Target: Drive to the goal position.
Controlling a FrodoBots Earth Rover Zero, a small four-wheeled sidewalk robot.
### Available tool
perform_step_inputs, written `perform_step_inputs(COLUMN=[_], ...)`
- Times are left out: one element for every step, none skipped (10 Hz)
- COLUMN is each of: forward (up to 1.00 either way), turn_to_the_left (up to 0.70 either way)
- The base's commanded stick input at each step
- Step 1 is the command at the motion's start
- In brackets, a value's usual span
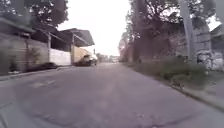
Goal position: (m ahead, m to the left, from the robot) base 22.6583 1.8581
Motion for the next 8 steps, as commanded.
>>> perform_step_inputs(forward=[1.0,1.0,1.0,1.0,1.0,1.0,1.0,1.0], turn_to_the_left=[0.0,0.0,0.0,0.0,0.0,0.0,0.0,0.0])
